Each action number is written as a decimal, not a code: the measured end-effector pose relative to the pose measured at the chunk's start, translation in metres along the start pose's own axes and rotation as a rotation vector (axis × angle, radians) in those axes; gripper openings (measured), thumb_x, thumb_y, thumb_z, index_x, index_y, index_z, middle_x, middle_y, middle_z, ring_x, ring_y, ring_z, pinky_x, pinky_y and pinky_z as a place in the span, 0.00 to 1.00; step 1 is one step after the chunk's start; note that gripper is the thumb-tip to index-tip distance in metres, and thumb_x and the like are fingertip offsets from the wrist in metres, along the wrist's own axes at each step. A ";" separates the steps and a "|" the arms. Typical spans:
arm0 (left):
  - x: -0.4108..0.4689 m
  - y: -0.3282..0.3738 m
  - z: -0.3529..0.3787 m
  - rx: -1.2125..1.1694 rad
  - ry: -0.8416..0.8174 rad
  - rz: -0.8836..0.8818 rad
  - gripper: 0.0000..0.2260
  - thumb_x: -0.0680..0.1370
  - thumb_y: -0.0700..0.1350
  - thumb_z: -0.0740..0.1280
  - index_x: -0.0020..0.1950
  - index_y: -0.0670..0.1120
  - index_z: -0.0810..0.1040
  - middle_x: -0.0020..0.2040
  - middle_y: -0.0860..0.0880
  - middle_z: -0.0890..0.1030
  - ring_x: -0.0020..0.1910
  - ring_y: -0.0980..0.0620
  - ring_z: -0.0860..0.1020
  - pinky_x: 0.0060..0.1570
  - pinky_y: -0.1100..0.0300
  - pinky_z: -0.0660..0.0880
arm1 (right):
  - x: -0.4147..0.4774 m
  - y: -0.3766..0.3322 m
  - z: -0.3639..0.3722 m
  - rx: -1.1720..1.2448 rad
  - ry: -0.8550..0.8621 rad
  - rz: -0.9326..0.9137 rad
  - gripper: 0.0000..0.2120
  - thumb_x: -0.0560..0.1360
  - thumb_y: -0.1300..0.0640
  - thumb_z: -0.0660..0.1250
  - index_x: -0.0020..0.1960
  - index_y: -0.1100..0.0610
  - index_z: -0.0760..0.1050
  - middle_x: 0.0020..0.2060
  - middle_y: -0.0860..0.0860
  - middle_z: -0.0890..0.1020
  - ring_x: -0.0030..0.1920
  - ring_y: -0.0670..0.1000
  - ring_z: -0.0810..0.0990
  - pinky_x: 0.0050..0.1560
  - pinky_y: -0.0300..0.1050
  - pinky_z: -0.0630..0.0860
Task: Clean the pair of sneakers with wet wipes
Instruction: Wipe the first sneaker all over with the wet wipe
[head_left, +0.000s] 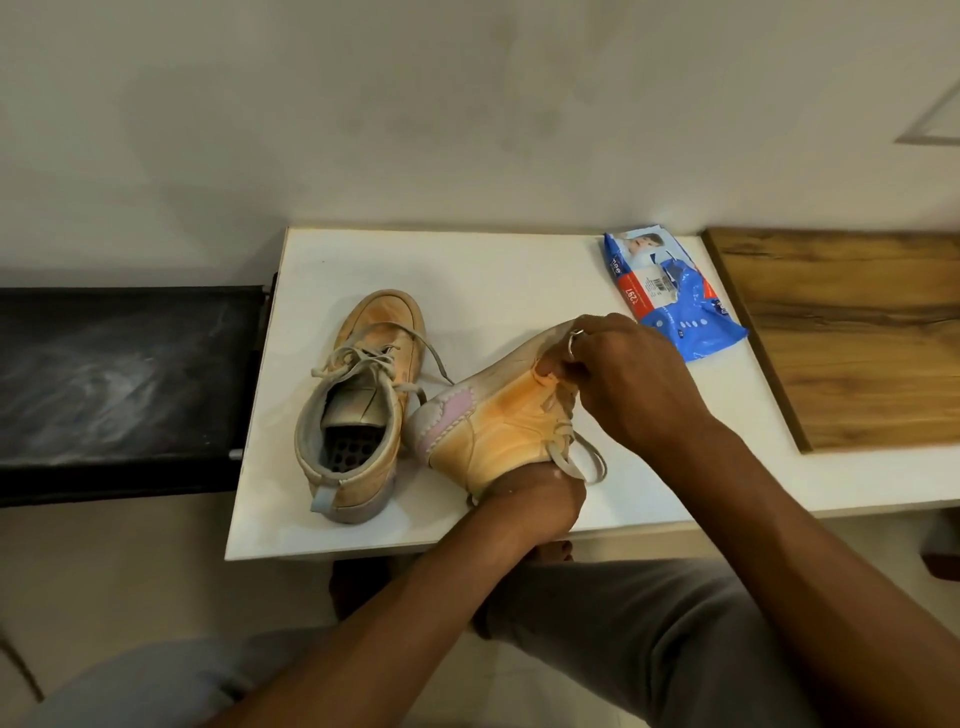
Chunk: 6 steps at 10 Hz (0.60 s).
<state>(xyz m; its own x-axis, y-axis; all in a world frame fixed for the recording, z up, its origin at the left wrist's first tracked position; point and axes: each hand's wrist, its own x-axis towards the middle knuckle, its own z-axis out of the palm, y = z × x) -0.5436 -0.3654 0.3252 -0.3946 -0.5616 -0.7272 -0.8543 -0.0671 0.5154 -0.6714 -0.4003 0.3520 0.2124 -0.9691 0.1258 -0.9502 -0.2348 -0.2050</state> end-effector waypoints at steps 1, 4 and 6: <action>0.001 0.000 -0.002 -0.044 0.007 0.022 0.20 0.84 0.47 0.49 0.70 0.39 0.69 0.67 0.40 0.73 0.33 0.53 0.62 0.26 0.63 0.64 | 0.001 0.001 0.001 -0.012 0.016 0.029 0.08 0.74 0.65 0.69 0.51 0.56 0.83 0.44 0.53 0.82 0.46 0.56 0.79 0.42 0.58 0.79; -0.001 -0.003 -0.010 -0.129 0.032 0.070 0.63 0.38 0.62 0.35 0.69 0.44 0.72 0.65 0.43 0.75 0.30 0.60 0.59 0.22 0.68 0.67 | 0.007 0.020 0.001 0.035 0.076 0.163 0.10 0.76 0.60 0.69 0.56 0.53 0.82 0.48 0.51 0.82 0.50 0.51 0.78 0.48 0.47 0.78; -0.006 0.000 -0.011 -0.134 0.052 0.041 0.37 0.78 0.64 0.38 0.69 0.42 0.71 0.66 0.42 0.74 0.30 0.60 0.59 0.24 0.66 0.66 | 0.013 0.039 0.010 0.064 0.149 0.319 0.12 0.77 0.60 0.67 0.56 0.48 0.82 0.50 0.48 0.82 0.51 0.50 0.79 0.52 0.48 0.79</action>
<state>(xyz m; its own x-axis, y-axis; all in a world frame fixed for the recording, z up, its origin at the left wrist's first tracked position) -0.5372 -0.3713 0.3344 -0.4069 -0.6078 -0.6819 -0.7838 -0.1510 0.6023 -0.7030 -0.4224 0.3356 -0.1326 -0.9738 0.1846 -0.9461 0.0688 -0.3165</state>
